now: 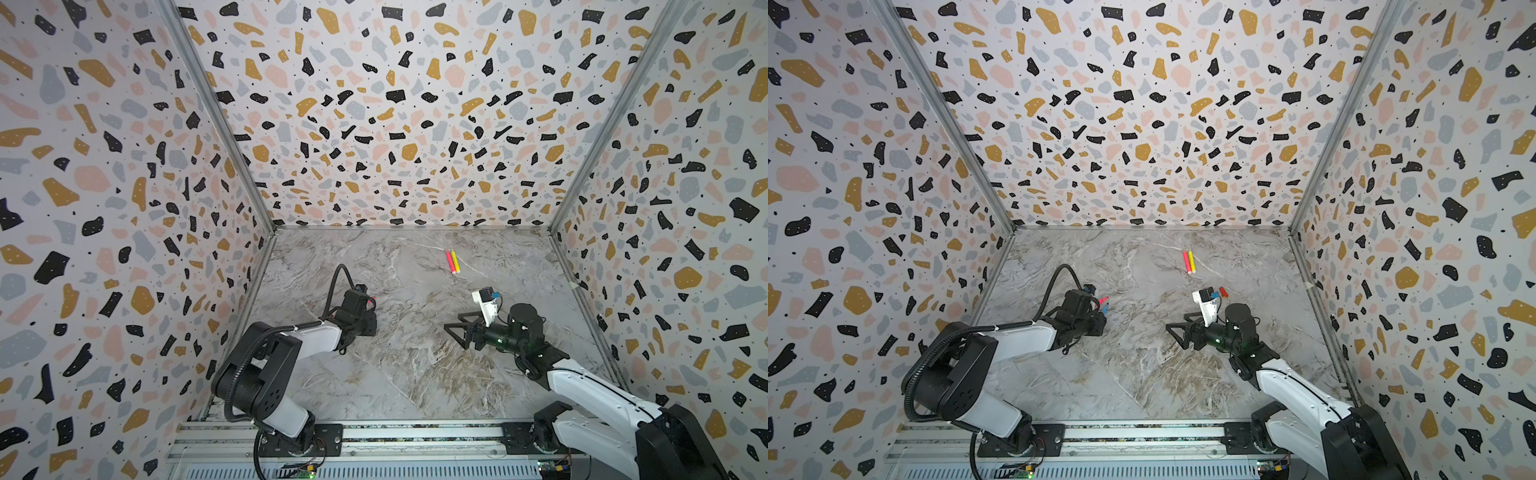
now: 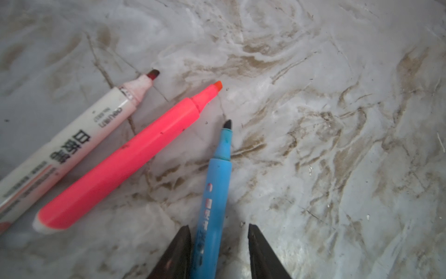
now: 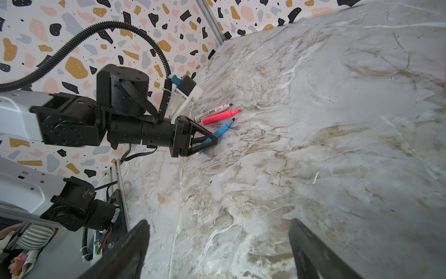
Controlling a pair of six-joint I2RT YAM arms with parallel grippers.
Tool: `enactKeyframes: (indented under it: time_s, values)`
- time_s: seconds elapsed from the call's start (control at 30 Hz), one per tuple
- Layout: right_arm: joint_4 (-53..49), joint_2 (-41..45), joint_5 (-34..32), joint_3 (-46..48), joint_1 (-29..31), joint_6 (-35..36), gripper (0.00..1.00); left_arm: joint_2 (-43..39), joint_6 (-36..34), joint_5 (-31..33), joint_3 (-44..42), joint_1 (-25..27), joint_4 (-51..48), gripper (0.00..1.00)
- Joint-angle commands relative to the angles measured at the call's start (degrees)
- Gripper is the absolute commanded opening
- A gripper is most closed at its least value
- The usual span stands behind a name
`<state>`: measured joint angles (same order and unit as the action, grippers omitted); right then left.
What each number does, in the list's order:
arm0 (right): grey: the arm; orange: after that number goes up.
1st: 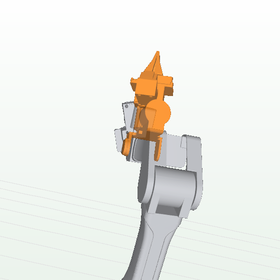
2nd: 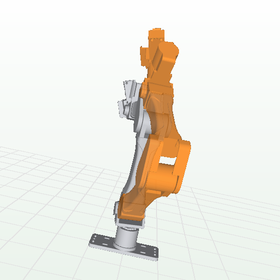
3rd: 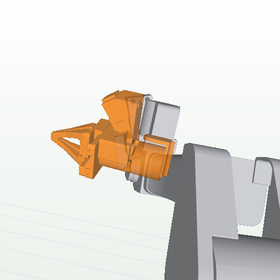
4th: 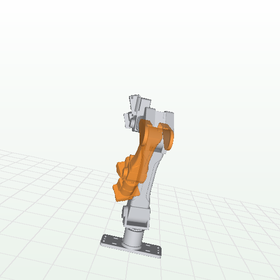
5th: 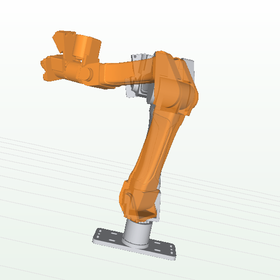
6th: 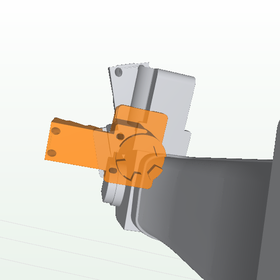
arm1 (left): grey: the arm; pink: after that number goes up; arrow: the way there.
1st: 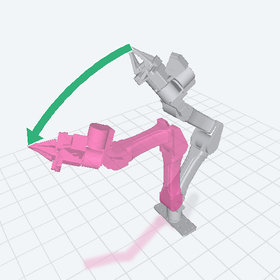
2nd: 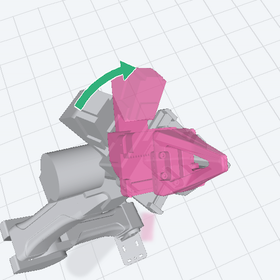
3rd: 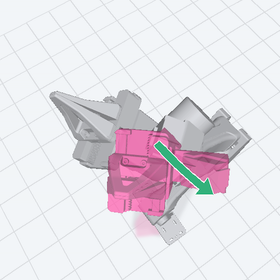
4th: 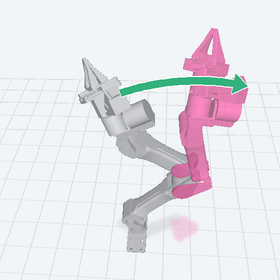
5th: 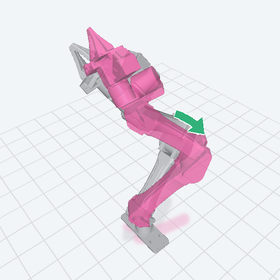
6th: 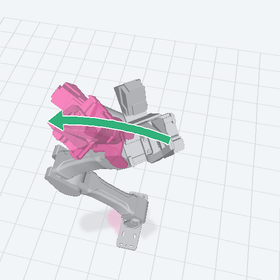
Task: Insert the pens into the pen caps
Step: 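Lower the left gripper onto the blue marker and close on it, then lift the blue marker upright with the left gripper toward the right gripper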
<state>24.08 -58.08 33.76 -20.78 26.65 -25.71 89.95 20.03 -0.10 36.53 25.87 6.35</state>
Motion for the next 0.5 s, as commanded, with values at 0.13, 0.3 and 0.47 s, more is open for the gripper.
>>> enactKeyframes:
  time_s: [0.13, 0.3, 0.47]
  values:
    - [0.09, 1.49, -1.57, -0.12, 0.21, -0.67, 0.9, 4.65, -2.89, -1.74, 2.28, 4.18, -3.16, 0.35]
    - [-0.86, 1.92, -2.85, -0.11, 0.2, -0.66, 0.9, 5.45, -3.77, -3.99, 2.5, 6.18, -2.43, 0.25]
    - [-1.35, 0.19, -4.22, -0.23, 0.07, -1.36, 0.9, -2.29, -2.97, -7.6, -2.72, 7.61, 5.95, 0.21]
